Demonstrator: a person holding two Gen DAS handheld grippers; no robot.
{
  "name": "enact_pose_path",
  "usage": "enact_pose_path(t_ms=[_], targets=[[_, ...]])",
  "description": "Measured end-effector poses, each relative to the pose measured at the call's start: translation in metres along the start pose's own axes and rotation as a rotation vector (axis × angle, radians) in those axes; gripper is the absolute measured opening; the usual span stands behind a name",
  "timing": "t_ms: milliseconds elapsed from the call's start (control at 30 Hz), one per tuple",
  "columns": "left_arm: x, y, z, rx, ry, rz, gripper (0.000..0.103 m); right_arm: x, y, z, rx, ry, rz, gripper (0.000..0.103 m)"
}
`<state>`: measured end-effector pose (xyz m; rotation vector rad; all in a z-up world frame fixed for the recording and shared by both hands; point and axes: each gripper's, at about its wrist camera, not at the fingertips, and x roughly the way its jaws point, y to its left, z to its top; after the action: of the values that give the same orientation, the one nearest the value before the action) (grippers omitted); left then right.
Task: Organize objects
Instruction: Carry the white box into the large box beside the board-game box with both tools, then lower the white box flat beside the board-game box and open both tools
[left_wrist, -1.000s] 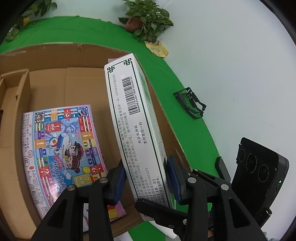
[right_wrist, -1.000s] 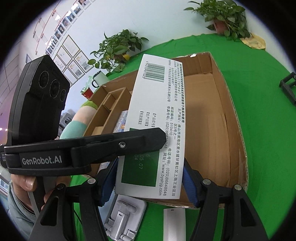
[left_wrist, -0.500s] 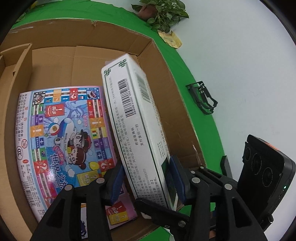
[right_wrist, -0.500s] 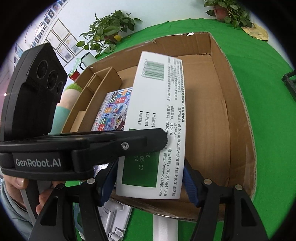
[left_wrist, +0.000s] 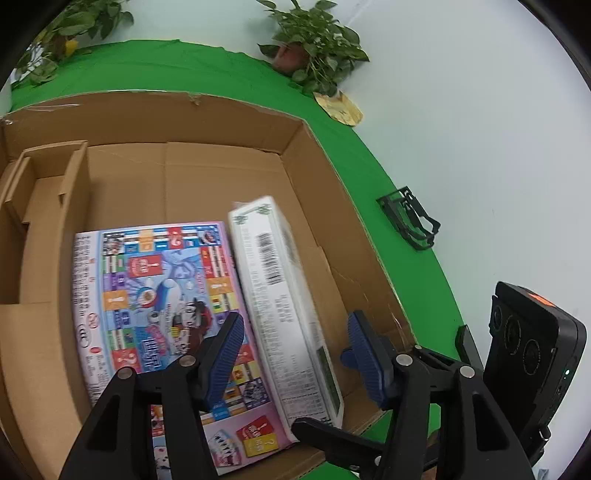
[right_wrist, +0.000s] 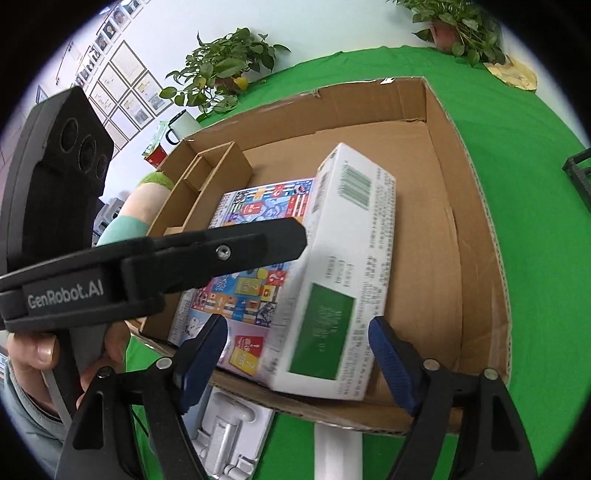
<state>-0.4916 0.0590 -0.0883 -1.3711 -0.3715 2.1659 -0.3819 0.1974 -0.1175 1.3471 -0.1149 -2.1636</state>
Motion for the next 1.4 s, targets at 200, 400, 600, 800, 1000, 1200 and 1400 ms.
enact_pose_path(t_ms=[200, 400, 600, 800, 1000, 1200, 1400], targets=[[0.016, 0.001, -0.007, 0.024, 0.018, -0.003, 0.040, 0.002, -0.004, -0.003, -0.033, -0.005, -0.037, 0.055], [0.016, 0.001, -0.013, 0.049, 0.021, 0.014, 0.026, -0.003, 0.000, -0.005, -0.091, -0.035, -0.096, 0.046], [-0.001, 0.003, -0.012, 0.044, -0.013, 0.005, 0.025, 0.000, 0.007, -0.004, -0.127, -0.007, -0.105, 0.048], [-0.015, 0.008, -0.015, 0.048, -0.035, 0.043, 0.025, -0.006, -0.001, -0.002, -0.072, -0.022, -0.033, 0.065], [-0.017, 0.016, -0.018, 0.025, -0.040, 0.043, 0.025, 0.003, -0.004, 0.009, -0.072, -0.018, -0.066, 0.050], [-0.017, 0.021, -0.020, 0.026, -0.039, 0.047, 0.025, 0.008, 0.006, 0.007, -0.131, -0.015, -0.143, 0.047], [-0.019, 0.024, -0.020, 0.015, -0.052, 0.046, 0.026, 0.014, 0.018, 0.005, -0.175, 0.006, -0.249, 0.048]])
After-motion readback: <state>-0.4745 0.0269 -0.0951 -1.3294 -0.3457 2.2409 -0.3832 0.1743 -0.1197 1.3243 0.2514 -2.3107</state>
